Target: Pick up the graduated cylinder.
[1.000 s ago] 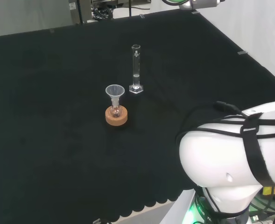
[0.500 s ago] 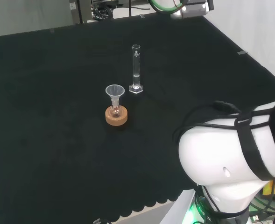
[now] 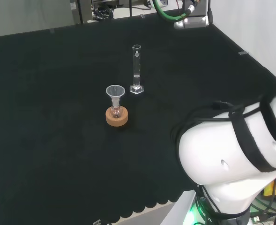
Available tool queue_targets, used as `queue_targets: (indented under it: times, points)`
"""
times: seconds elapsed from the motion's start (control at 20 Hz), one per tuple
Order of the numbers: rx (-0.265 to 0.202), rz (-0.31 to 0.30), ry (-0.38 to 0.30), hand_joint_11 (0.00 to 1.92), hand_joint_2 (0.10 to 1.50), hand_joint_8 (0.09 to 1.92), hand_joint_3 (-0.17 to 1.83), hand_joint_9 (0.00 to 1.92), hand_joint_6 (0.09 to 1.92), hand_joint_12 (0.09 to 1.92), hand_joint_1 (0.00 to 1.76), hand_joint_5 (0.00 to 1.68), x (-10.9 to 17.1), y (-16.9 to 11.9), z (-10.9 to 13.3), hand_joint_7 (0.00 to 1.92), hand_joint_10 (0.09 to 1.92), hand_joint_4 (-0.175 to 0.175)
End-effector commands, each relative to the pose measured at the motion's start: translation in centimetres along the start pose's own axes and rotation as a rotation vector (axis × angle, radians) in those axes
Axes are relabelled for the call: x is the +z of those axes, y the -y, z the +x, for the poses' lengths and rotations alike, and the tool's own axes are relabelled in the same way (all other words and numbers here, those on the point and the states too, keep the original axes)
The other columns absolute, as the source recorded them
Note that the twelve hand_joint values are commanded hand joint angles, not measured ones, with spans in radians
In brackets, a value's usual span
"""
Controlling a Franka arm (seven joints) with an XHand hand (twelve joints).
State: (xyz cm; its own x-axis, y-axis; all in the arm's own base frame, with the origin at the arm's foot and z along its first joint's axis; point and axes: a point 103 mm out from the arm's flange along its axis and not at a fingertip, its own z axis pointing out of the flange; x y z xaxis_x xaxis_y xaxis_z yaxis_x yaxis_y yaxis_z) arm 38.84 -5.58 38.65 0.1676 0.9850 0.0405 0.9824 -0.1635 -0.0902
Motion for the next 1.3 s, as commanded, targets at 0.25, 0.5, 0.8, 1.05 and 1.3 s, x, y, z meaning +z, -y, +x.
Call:
queue_targets:
  times: [0.25, 0.5, 0.8, 1.05, 1.3]
  points:
    - [-0.033, -0.007, -0.106, 0.1, 1.29, 0.51, 0.02, 0.52, 0.09, 1.37, 0.17, 0.24, 6.4, -10.9, -3.2, 0.07, 0.09, -0.014]
    - [-0.05, -0.008, -0.127, 0.11, 1.23, 0.52, -0.01, 0.53, 0.09, 1.37, 0.26, 0.25, 9.1, -12.7, -4.0, 0.08, 0.1, -0.017]
    - [-0.096, 0.005, -0.159, 0.13, 1.19, 0.55, -0.03, 0.49, 0.09, 1.37, 0.34, 0.25, 12.5, -13.3, -4.3, 0.08, 0.26, -0.02]
    - [-0.142, 0.007, -0.205, 0.14, 1.17, 0.58, -0.06, 0.39, 0.09, 1.37, 0.39, 0.26, 14.9, -13.0, -4.6, 0.1, 0.56, -0.022]
    - [-0.164, 0.036, -0.203, 0.15, 1.15, 0.59, -0.08, 0.39, 0.09, 1.37, 0.42, 0.27, 17.0, -12.7, -4.8, 0.11, 0.6, -0.023]
